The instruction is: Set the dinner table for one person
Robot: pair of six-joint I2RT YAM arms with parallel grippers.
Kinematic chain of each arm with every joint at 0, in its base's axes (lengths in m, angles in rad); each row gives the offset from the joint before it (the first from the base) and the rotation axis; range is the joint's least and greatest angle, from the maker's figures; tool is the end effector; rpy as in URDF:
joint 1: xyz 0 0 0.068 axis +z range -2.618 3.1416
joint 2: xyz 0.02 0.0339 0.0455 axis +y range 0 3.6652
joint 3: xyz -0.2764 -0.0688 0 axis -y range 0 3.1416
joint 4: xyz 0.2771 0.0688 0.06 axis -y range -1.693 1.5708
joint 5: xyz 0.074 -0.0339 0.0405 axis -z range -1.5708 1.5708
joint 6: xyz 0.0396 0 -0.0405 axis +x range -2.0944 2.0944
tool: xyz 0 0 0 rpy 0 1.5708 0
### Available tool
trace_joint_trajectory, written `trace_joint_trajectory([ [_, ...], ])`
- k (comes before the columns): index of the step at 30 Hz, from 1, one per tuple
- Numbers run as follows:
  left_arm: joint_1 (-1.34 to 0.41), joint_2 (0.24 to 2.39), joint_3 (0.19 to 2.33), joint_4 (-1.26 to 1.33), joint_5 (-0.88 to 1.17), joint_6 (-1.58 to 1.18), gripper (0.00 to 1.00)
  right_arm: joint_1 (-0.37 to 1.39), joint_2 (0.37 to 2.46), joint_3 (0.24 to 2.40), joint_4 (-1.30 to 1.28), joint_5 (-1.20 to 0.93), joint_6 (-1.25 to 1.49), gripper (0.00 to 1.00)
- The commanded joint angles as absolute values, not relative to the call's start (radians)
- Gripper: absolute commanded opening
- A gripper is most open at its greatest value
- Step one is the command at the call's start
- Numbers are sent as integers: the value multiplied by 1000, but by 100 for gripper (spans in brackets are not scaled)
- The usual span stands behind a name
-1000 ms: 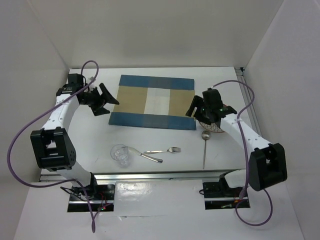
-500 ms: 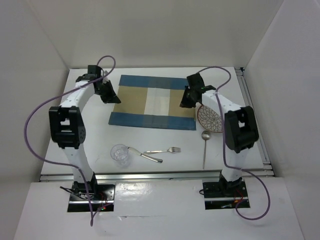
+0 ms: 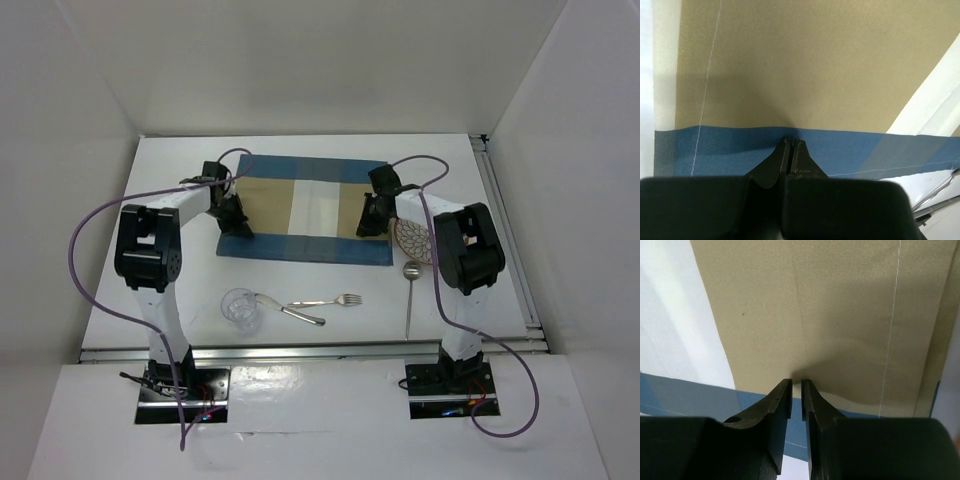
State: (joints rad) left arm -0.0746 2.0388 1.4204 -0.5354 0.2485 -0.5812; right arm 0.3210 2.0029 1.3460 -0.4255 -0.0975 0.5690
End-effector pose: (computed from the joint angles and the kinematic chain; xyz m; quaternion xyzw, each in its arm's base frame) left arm 0.4488 -0.0433 0.1457 -0.2184 0.9463 -0.1809 0.1554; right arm 0.4211 0.1441 0.1426 0.1082 0.9632 0.1466 0.1976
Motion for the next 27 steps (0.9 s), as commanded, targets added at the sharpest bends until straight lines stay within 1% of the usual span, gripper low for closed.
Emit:
trace_joint_trajectory([
  [1,-86,1999,1283,-551,192,-584,0,330,1956,1210,-477,-72,577,27],
  [7,-86,1859,1134,-560,155,-575,0,339,1858,1068,-456,-63,597,27],
  [12,-95,1809,1072,-549,184,-566,0,348,1845,1045,-456,-49,597,25],
  [13,-95,1809,1072,-549,184,-566,0,348,1845,1045,-446,-49,597,24],
  [18,-95,1809,1097,-549,184,-566,0,357,1835,1068,-459,-38,606,25],
  [22,-95,1798,1166,-623,184,-545,1,393,1790,1167,-534,-26,606,24],
  [23,-95,1781,1179,-633,173,-545,4,402,1766,1192,-551,-5,606,24],
  [25,-95,1723,1224,-669,173,-523,15,413,1688,1268,-592,8,606,31],
  [26,-95,1703,1242,-681,173,-523,30,413,1657,1287,-592,17,606,40],
  [27,-95,1686,1282,-695,173,-511,36,413,1625,1298,-592,59,606,47],
])
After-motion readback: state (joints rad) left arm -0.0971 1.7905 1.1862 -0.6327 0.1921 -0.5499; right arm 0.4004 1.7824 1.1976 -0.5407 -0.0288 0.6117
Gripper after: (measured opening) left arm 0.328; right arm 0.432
